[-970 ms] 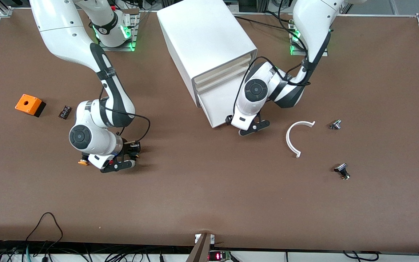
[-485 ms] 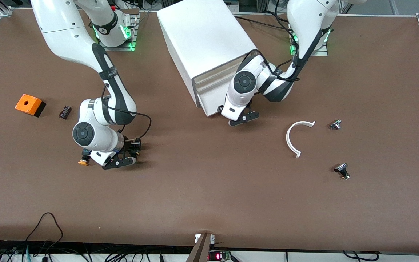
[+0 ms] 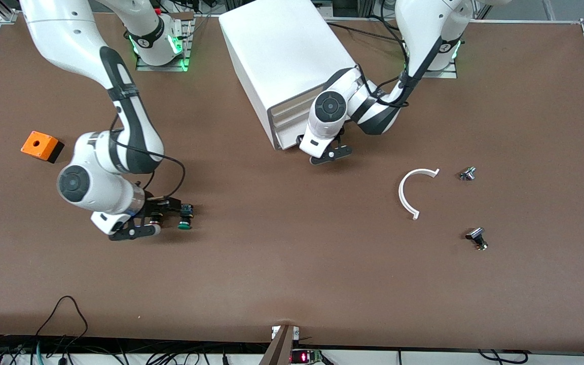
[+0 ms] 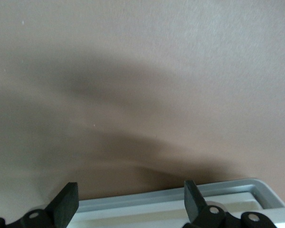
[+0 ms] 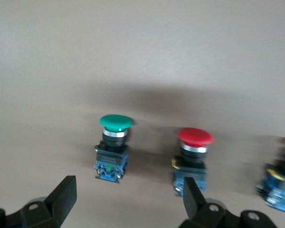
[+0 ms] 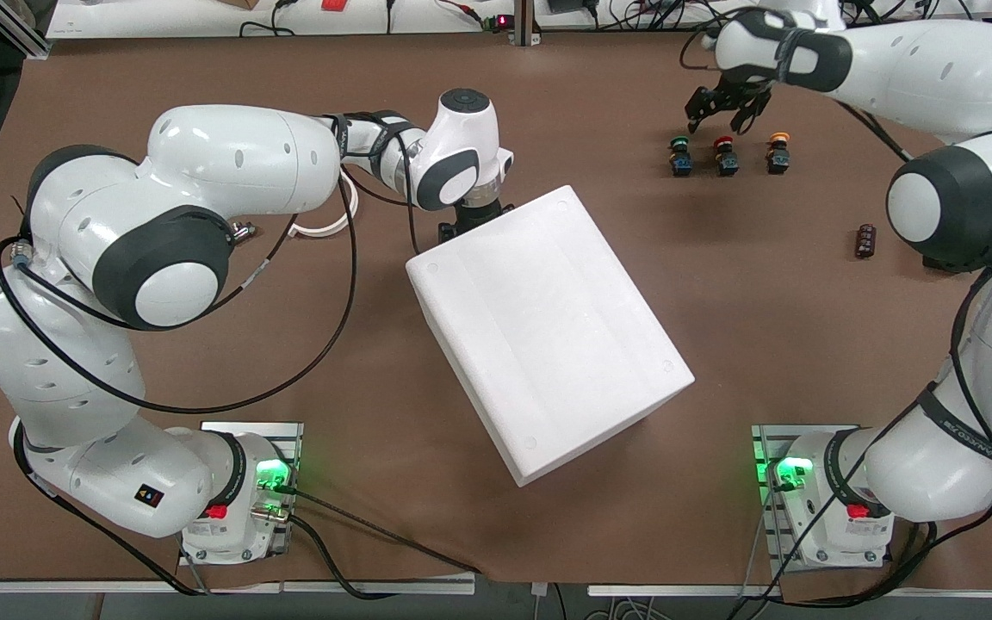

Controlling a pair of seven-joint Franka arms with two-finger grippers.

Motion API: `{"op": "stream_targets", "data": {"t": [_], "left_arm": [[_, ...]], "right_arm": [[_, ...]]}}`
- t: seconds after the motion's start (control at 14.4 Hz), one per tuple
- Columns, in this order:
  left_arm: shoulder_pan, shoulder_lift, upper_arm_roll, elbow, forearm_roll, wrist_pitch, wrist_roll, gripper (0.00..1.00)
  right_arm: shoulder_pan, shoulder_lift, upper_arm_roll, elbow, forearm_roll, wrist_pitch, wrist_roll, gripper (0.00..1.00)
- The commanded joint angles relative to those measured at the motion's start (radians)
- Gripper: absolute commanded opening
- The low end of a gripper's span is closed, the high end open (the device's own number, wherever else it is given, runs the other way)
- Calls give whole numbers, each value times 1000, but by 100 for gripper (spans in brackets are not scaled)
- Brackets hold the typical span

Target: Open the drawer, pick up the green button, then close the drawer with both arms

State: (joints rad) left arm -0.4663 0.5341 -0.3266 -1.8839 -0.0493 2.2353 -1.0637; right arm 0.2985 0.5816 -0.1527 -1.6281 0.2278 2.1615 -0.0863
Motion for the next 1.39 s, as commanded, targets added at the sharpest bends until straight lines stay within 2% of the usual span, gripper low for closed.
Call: {"op": "stream_targets", "data": {"t": [0.0, 0.21, 0.42, 0.69, 0.83, 1.11, 1.32], "left_arm": [[6, -32, -12, -26, -82, -34, 5, 98], [14, -32, -38, -27, -93, -42, 13, 98], [11, -32, -40, -24, -95, -69, 13, 98], [6, -32, -40, -21, -95, -72, 13, 98], [2, -32, -42, -17, -96, -72, 13, 98], [3, -29, -61, -18, -96, -72, 13, 98], [9, -29, -60, -12, -95, -74, 16, 99]], "right_arm": [[-7, -71, -36, 7, 4, -72, -13, 99], [-4, -160, -76, 5, -40, -162, -10, 99], [-4, -248, -88, 1, -106, -261, 6, 99], [-4, -374, -93, 2, -142, -371, 22, 99], [-4, -442, -88, 10, -203, -431, 20, 99], [2, -493, -84, 77, -208, -515, 26, 99], [5, -490, -74, 119, -211, -539, 199, 99]]}}
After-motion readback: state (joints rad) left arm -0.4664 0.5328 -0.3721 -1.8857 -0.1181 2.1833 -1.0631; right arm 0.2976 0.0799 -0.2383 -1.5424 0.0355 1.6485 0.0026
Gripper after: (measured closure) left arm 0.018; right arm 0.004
